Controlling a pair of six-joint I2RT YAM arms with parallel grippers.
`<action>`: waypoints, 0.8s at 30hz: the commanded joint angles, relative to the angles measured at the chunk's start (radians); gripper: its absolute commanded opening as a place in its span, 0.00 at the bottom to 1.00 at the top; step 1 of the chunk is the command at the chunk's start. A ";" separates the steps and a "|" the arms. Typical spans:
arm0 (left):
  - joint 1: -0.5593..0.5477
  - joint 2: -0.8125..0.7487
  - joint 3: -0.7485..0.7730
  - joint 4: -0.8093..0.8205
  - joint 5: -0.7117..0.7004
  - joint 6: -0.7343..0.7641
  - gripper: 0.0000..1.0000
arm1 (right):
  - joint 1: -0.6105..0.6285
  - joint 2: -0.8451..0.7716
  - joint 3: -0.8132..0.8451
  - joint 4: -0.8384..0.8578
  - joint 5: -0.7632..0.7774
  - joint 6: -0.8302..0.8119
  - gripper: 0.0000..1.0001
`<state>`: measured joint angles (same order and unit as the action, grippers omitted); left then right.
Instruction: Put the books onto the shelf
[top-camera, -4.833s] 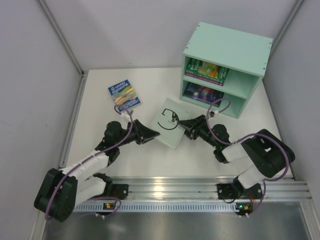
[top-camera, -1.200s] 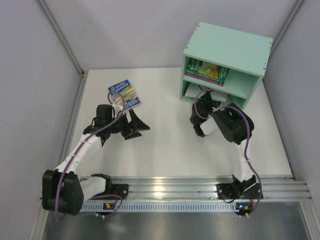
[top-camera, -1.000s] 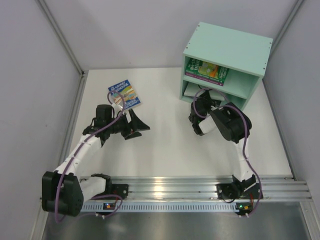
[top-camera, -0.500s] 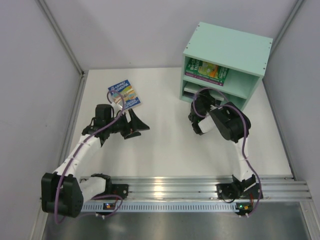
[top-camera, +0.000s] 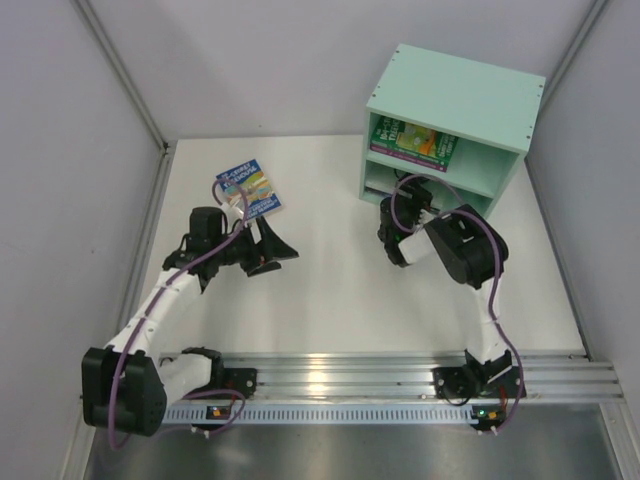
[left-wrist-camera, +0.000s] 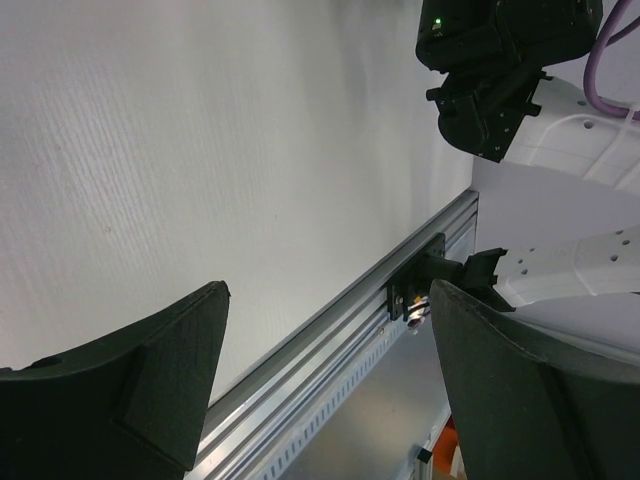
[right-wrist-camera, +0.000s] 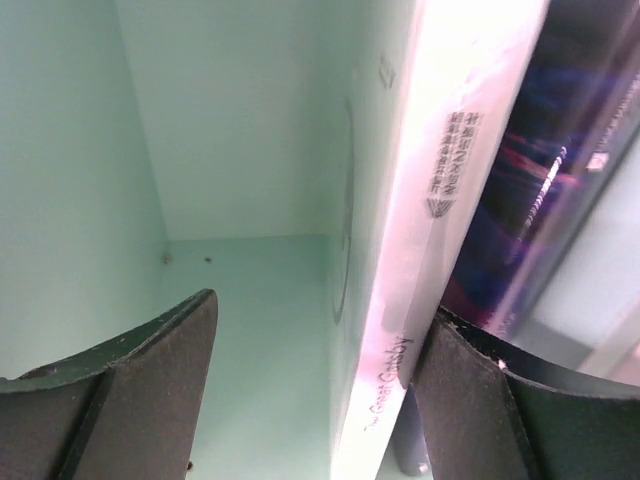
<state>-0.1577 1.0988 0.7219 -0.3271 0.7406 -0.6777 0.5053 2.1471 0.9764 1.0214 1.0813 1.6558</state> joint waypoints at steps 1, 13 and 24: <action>0.001 -0.037 0.039 -0.004 0.003 0.021 0.86 | -0.002 -0.096 0.007 -0.059 -0.110 0.110 0.73; 0.001 -0.073 0.016 -0.015 -0.015 0.029 0.86 | -0.001 -0.184 0.024 -0.454 -0.297 0.206 0.74; 0.001 -0.091 0.004 -0.033 -0.029 0.040 0.86 | 0.001 -0.227 -0.051 -0.428 -0.339 0.193 0.58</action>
<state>-0.1577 1.0374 0.7219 -0.3660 0.7162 -0.6605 0.5011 1.9831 0.9318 0.5816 0.7509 1.8626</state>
